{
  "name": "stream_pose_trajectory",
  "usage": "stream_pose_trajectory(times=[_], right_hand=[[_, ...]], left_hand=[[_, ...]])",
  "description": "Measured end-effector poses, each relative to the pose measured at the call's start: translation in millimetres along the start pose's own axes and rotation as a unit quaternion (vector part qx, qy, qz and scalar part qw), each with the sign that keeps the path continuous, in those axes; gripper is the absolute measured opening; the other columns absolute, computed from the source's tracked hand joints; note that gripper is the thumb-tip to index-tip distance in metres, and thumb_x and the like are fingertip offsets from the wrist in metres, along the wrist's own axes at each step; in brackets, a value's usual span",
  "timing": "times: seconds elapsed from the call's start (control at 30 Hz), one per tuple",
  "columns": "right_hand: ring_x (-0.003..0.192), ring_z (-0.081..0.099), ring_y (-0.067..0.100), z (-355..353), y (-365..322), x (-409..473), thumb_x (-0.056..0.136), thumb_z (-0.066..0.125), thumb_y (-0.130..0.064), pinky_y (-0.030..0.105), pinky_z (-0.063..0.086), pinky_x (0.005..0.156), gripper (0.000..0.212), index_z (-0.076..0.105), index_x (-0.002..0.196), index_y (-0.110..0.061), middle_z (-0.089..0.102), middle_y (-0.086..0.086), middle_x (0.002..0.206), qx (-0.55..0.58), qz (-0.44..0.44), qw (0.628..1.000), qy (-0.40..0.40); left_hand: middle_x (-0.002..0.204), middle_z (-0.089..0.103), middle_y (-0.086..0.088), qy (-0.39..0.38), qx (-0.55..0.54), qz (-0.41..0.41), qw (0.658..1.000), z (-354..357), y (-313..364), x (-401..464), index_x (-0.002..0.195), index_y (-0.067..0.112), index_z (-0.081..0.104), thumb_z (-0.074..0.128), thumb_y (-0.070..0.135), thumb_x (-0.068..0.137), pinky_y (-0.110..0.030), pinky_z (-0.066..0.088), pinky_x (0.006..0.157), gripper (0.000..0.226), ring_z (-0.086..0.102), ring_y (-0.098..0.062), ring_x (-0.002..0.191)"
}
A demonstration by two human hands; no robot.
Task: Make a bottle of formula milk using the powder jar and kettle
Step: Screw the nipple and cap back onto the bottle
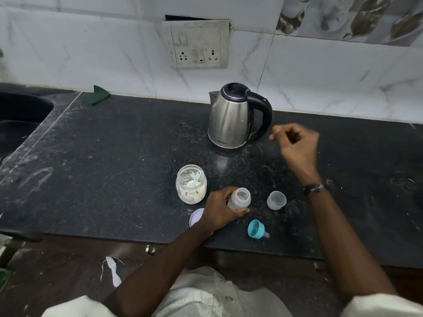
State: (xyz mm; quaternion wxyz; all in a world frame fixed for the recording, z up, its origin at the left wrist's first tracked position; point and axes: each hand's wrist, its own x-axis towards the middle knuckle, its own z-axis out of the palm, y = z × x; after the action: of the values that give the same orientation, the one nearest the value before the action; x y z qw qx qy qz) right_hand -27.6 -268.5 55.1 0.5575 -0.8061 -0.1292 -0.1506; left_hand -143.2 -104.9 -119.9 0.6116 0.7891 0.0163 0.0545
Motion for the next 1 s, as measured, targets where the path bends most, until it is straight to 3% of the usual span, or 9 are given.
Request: stream_pose_trajectory(times=[0.17,0.37,0.47,0.57,0.73,0.9,1.0], right_hand=[[0.064,0.064,0.005,-18,14,-63,0.079,0.081,-0.018,0.015,0.050,0.059,0.010,0.073,0.085,-0.017,0.073,-0.003,0.077,-0.100,0.088,0.964,-0.228],[0.078,0.065,0.000,-22,40,-105,0.064,0.090,-0.038,0.026,0.056,0.073,0.037,0.066,0.092,-0.030,0.069,-0.013,0.086,-0.290,0.122,0.852,-0.419],[0.082,0.064,0.006,-21,51,-117,0.056,0.087,-0.043,0.036,0.056,0.077,0.050,0.061,0.097,-0.031,0.067,-0.013,0.089,-0.352,0.126,0.811,-0.450],[0.085,0.062,0.012,-20,53,-128,0.056,0.086,-0.038,0.036,0.053,0.075,0.052,0.058,0.099,-0.033,0.064,-0.011,0.093,-0.379,0.104,0.795,-0.462],[0.090,0.061,0.011,-21,58,-131,0.070,0.079,-0.034,0.034,0.052,0.080,0.040,0.059,0.104,-0.035,0.064,-0.011,0.099,-0.365,0.097,0.818,-0.434],[0.094,0.062,0.013,-16,49,-129,0.057,0.085,-0.049,0.036,0.053,0.079,0.069,0.051,0.116,-0.036,0.061,-0.011,0.104,-0.370,0.095,0.809,-0.447],[0.094,0.061,0.014,-8,47,-140,0.062,0.081,-0.057,0.033,0.049,0.076,0.064,0.055,0.113,-0.030,0.062,-0.010,0.104,-0.382,0.060,0.821,-0.421]], left_hand=[[0.113,0.077,0.006,0.006,-0.001,-0.009,1.000,1,-3,2,0.118,0.024,0.070,0.092,0.041,0.061,-0.045,0.060,0.093,0.063,0.073,-0.012,0.104],[0.113,0.077,0.006,0.007,-0.001,-0.012,1.000,1,-3,1,0.117,0.026,0.070,0.092,0.040,0.062,-0.046,0.060,0.092,0.061,0.073,-0.012,0.105],[0.113,0.077,0.005,0.008,-0.005,-0.010,1.000,2,-2,1,0.118,0.023,0.071,0.091,0.040,0.063,-0.046,0.060,0.092,0.061,0.073,-0.012,0.105],[0.113,0.076,0.006,0.007,-0.007,-0.007,1.000,1,0,1,0.118,0.023,0.070,0.091,0.041,0.062,-0.044,0.060,0.093,0.062,0.073,-0.010,0.105],[0.112,0.077,0.006,0.002,-0.010,-0.014,1.000,2,-1,0,0.119,0.022,0.071,0.090,0.043,0.061,-0.043,0.060,0.093,0.064,0.073,-0.010,0.104],[0.112,0.077,0.006,0.001,-0.012,-0.004,1.000,1,2,0,0.117,0.024,0.070,0.089,0.044,0.060,-0.041,0.060,0.093,0.064,0.073,-0.008,0.104],[0.111,0.077,0.006,0.004,-0.016,0.001,1.000,1,3,0,0.115,0.029,0.069,0.088,0.044,0.059,-0.041,0.060,0.092,0.061,0.073,-0.009,0.103]])
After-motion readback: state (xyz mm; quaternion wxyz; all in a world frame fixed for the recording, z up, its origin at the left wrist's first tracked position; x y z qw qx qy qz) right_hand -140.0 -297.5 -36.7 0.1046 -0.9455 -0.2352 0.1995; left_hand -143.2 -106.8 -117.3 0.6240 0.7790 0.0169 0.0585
